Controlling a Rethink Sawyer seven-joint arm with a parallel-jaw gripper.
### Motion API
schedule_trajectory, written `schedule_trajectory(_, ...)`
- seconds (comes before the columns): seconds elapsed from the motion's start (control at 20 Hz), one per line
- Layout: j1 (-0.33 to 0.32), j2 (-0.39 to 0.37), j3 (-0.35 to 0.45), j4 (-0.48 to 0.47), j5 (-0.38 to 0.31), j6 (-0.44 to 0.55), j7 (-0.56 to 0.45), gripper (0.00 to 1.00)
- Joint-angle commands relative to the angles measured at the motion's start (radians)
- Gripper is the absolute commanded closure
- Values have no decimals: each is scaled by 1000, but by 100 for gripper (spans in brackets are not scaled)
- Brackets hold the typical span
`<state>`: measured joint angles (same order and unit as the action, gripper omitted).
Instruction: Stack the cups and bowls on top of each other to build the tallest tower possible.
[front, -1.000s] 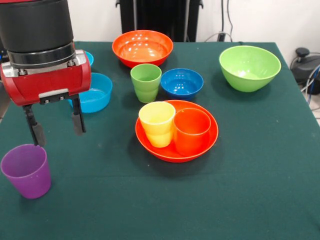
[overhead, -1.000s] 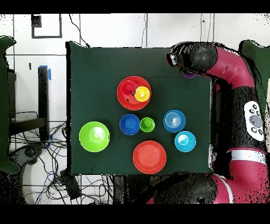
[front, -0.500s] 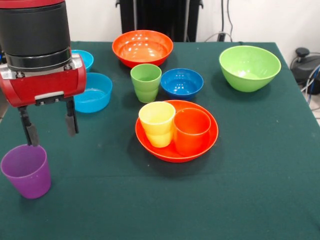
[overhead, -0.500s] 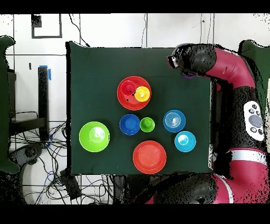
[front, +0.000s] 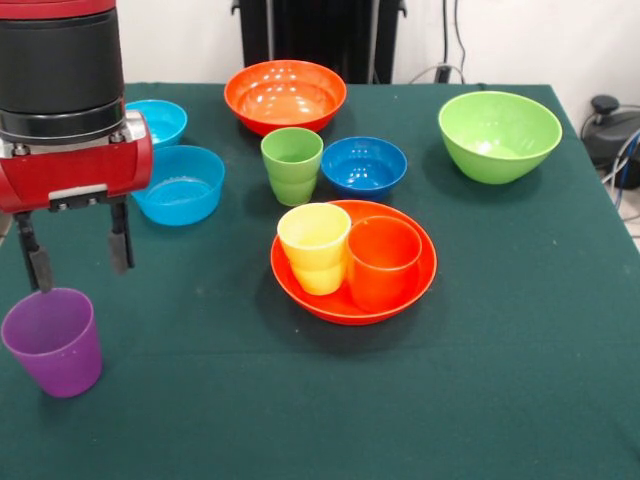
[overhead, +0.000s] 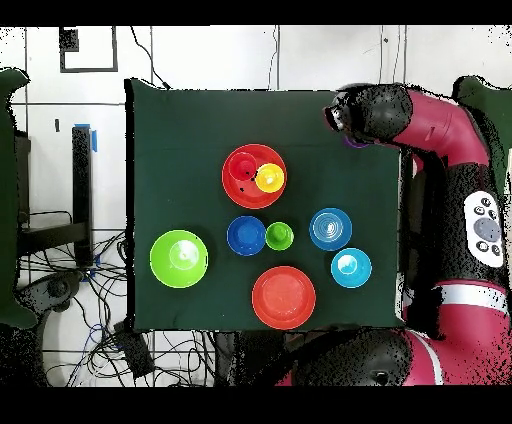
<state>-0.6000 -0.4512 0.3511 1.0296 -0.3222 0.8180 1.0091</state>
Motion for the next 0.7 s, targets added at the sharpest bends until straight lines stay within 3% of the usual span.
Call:
schedule_trajectory(0.05, 8, 27, 19, -19, -64, -26, -44, 0)
schedule_trajectory(0.7, -35, 82, 102, -16, -27, -27, -111, 0)
